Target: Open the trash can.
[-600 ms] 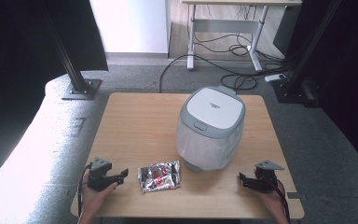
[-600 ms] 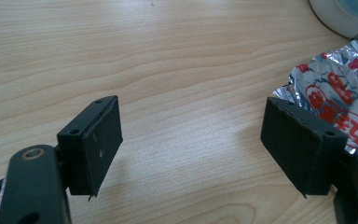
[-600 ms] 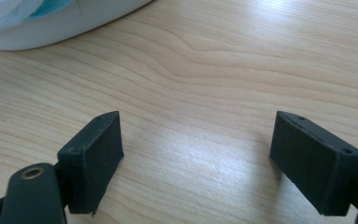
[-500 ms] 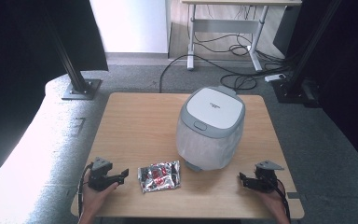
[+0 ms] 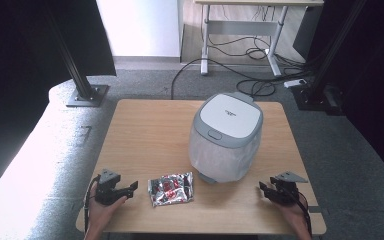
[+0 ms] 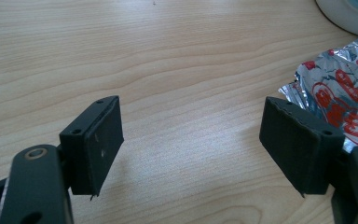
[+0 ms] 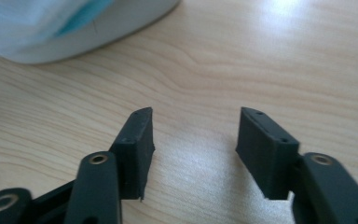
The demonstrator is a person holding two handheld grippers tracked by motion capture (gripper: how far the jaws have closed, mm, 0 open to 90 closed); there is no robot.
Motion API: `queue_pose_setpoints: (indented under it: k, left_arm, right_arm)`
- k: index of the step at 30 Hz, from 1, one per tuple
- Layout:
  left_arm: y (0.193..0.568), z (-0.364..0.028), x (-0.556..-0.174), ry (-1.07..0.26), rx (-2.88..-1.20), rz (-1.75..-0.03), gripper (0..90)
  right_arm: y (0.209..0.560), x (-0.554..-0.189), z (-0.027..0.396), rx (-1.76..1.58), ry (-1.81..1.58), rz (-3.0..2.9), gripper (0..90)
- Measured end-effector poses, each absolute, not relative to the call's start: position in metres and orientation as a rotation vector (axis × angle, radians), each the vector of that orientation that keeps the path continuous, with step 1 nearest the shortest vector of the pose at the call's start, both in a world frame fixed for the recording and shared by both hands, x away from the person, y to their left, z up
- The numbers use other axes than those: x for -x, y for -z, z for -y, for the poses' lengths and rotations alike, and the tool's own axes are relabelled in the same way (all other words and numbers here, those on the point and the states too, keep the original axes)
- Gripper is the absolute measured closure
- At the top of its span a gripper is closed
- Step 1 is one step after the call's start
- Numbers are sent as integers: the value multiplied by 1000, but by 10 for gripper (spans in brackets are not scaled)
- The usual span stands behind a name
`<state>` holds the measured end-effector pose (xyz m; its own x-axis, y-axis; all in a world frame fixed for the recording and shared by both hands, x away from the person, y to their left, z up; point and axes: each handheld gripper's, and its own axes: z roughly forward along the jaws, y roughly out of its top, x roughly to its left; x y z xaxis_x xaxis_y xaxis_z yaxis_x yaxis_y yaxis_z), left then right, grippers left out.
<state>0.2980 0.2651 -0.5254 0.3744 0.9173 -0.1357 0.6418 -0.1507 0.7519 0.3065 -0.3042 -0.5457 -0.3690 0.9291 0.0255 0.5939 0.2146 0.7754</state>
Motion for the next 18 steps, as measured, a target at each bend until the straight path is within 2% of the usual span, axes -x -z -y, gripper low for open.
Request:
queue_pose_setpoints:
  k: [2,6,7,8,12,18]
  left_arm:
    - [526,-266,-299,-462,-1879,-1349,215]
    - [528,-266,-298,-467,-1877,-1339,224]
    - [528,-266,-298,-467,-1877,-1339,228]
    - [528,-265,-298,-467,-1880,-1335,229]
    - [526,-264,-298,-460,-1880,-1354,228]
    - [526,-263,-298,-434,-1882,-1357,216]
  right_arm:
    - [542,-305,304,-1390,-1015,-2034,510]
    - [535,-303,307,-1372,-1051,-2030,673]
    - [535,-303,307,-1372,-1051,-2030,673]
    - [529,-301,308,-1356,-1081,-2030,765]
    - [518,-298,308,-1321,-1139,-2026,881]
    - [505,-295,306,-1265,-1211,-2042,896]
